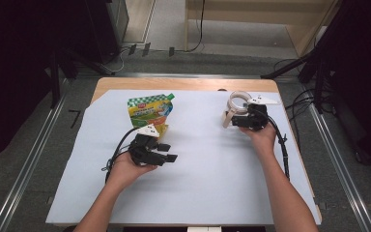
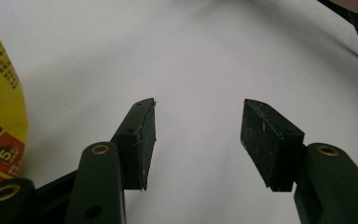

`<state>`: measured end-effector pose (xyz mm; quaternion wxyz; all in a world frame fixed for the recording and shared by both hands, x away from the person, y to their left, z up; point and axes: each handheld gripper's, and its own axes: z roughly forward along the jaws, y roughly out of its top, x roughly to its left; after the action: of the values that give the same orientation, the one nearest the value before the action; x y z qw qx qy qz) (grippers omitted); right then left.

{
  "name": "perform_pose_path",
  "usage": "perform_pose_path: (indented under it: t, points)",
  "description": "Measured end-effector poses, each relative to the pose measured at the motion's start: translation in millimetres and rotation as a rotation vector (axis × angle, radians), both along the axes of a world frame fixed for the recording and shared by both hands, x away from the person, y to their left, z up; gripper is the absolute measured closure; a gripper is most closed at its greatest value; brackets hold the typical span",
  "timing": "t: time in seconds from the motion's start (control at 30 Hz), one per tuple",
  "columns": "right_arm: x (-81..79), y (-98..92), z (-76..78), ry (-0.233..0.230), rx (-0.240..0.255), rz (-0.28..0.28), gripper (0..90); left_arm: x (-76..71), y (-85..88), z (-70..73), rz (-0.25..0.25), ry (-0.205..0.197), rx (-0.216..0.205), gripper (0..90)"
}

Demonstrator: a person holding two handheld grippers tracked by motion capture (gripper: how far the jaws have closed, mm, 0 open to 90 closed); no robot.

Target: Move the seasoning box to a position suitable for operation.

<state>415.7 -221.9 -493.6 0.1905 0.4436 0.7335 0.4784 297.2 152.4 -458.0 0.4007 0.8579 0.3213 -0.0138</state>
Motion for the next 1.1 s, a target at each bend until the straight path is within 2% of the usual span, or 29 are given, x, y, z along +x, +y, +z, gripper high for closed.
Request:
perform_pose_path:
  t: [0.23,0.33,0.53,0.67,0.87,1.1]
  points:
    - [-20.1,1.1,3.4,0.023,-0.021,0.036,12.1,-0.2,-1.3,-0.4,0.001,0.004,0.006,44.8]
    - [-32.1,1.2,5.6,0.013,-0.028,0.058,12.1,0.5,-0.9,-1.0,0.004,0.008,0.005,44.3]
    - [-56.8,5.5,9.9,0.013,0.011,0.119,12.1,3.6,-1.0,-3.8,0.016,0.018,0.003,43.7]
    - [-74.9,11.8,12.9,0.007,0.004,0.149,12.1,3.1,-1.7,-4.2,0.012,0.016,0.022,43.5]
    - [-97.9,15.5,14.5,-0.008,-0.018,0.182,12.1,3.1,0.6,-3.0,0.017,0.014,0.01,43.4]
    - [-107.9,23.7,10.1,0.003,-0.021,0.204,12.1,-0.3,0.4,0.4,0.006,-0.002,0.013,43.3]
